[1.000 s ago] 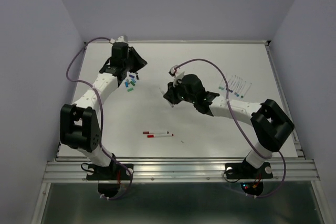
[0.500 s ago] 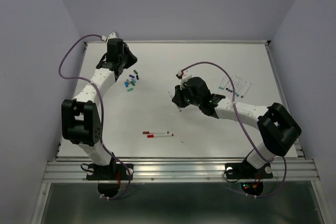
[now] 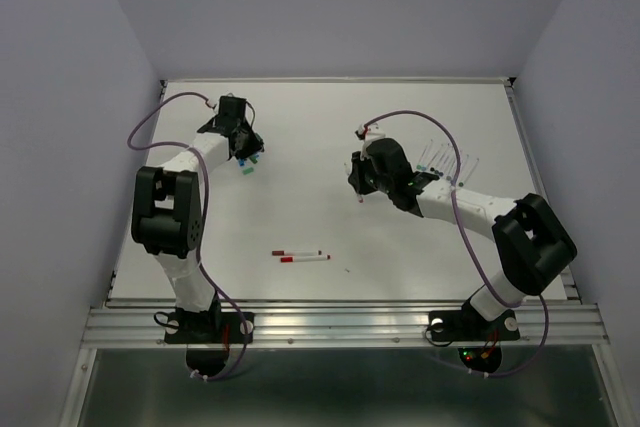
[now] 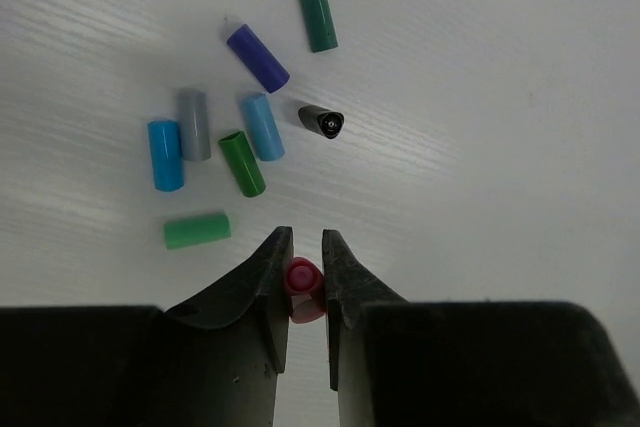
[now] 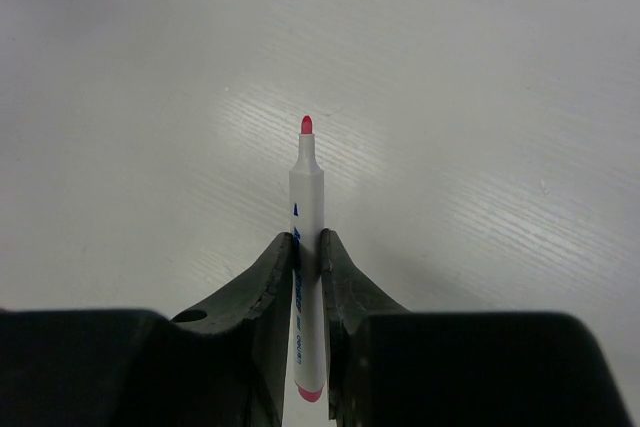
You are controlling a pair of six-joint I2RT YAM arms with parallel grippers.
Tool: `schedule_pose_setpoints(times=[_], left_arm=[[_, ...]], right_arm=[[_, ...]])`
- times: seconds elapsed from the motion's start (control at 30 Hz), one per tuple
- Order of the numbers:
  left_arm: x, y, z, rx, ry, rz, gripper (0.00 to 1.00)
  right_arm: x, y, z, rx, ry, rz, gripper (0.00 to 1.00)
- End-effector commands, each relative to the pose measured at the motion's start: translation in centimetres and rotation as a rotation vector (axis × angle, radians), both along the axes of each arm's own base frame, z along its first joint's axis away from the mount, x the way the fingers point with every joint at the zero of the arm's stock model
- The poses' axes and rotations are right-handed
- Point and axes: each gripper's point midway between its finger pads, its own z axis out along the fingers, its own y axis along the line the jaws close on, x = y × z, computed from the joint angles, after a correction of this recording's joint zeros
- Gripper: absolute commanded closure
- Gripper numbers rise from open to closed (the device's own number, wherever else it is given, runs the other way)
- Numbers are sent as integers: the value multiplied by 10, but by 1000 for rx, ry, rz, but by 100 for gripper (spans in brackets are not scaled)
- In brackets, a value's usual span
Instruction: Open the pen caps
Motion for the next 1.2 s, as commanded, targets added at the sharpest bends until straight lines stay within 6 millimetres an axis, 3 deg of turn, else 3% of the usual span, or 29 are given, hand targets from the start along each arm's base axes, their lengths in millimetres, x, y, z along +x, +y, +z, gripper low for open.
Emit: schedule_pose_setpoints(times=[0.0, 0.23, 0.37, 0.6, 0.83, 1.0, 1.1, 1.17], left_arm=[[-3, 5, -9, 38, 25, -1, 90], [-4, 7, -25, 54, 69, 13, 79], [-5, 6, -30, 56, 84, 13, 78], [-6, 5, -25, 64, 80, 7, 62], [-6, 4, -20, 69, 75, 11, 61], [-5, 3, -3, 67, 40, 12, 61], [0, 6, 17, 79, 1, 24, 61], [5, 8, 40, 83, -44, 32, 54]], right_arm=[[12, 1, 20, 22, -45, -30, 99], [17, -4, 15, 6, -36, -55, 99], [18, -5, 15, 3, -37, -56, 99], [21, -8, 14, -1, -32, -68, 99], [23, -12, 13, 0, -27, -86, 99], [29, -20, 15, 5, -26, -138, 99], [39, -37, 14, -7, -17, -230, 99], [52, -55, 17, -38, -40, -338, 99]])
